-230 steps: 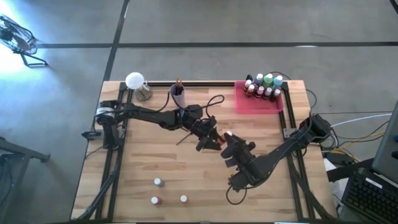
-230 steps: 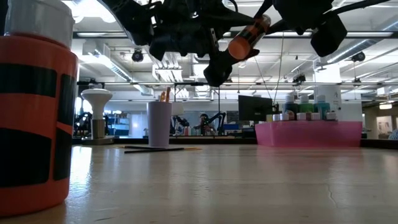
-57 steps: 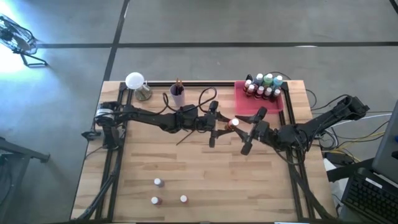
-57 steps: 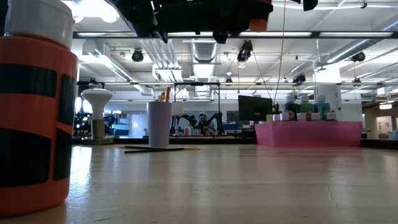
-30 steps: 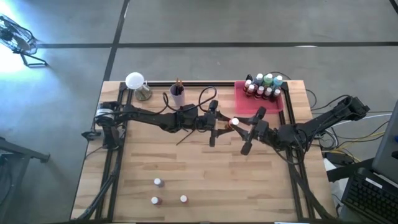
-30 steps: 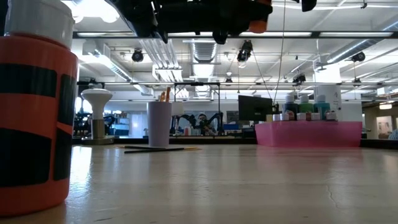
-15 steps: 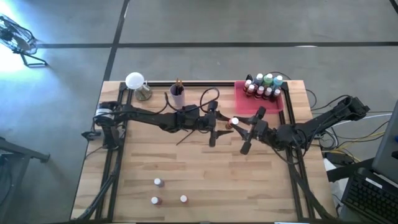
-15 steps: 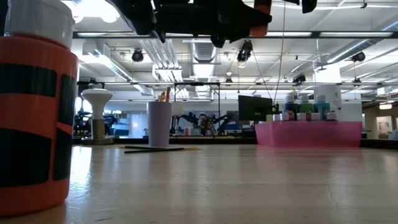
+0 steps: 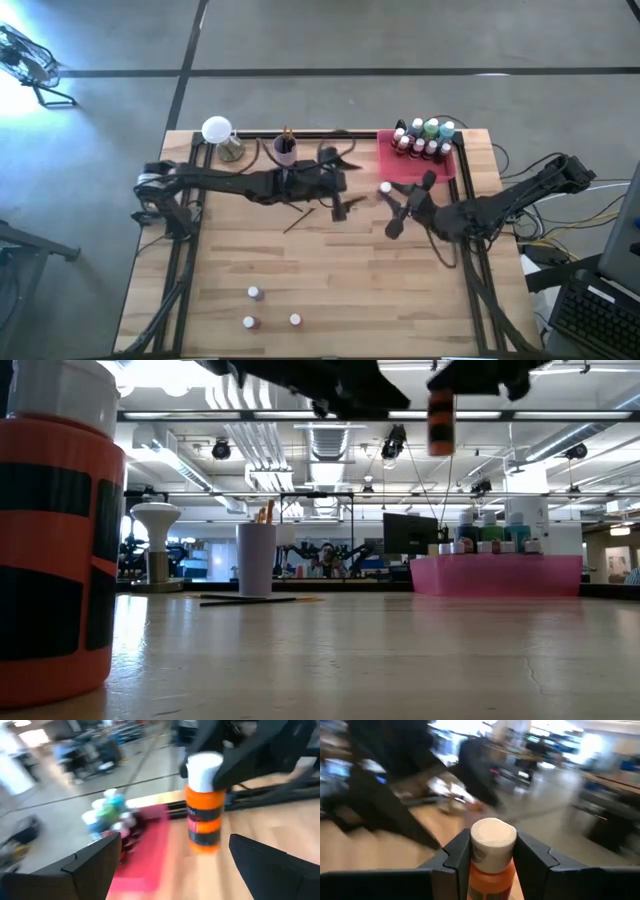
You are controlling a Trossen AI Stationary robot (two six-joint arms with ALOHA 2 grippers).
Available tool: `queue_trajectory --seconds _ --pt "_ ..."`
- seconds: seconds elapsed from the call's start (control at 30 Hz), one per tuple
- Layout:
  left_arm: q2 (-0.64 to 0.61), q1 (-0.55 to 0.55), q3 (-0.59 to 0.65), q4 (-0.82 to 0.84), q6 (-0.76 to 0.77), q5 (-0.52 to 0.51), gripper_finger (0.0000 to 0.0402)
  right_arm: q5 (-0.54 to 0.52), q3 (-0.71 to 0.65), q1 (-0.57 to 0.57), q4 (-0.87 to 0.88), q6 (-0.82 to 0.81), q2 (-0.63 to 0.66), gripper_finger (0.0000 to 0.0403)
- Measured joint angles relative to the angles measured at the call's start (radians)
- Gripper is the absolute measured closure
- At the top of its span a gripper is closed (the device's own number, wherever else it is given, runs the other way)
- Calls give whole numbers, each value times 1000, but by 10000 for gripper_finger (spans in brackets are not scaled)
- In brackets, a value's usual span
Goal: Pick & Place Paint Supplies
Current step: Put the small orange paint bottle into the pink bin
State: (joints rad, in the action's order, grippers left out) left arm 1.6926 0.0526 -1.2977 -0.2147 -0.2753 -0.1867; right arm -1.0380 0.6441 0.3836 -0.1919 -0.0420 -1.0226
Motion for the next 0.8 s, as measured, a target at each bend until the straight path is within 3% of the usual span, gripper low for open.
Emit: queue_trajectory --seconds 0.13,0.33,0.57,0.8 --pt "-57 6 76 -20 51 -43 28 -178 0 -14 251 -174 46 287" --pt "-79 26 253 -205 122 -52 28 -242 -19 -93 530 -449 109 290" --pt "-82 69 415 -477 220 -66 28 -245 -67 -241 522 -467 107 282" --pt "-96 105 436 -499 235 -69 28 -287 -164 -350 504 -595 114 290"
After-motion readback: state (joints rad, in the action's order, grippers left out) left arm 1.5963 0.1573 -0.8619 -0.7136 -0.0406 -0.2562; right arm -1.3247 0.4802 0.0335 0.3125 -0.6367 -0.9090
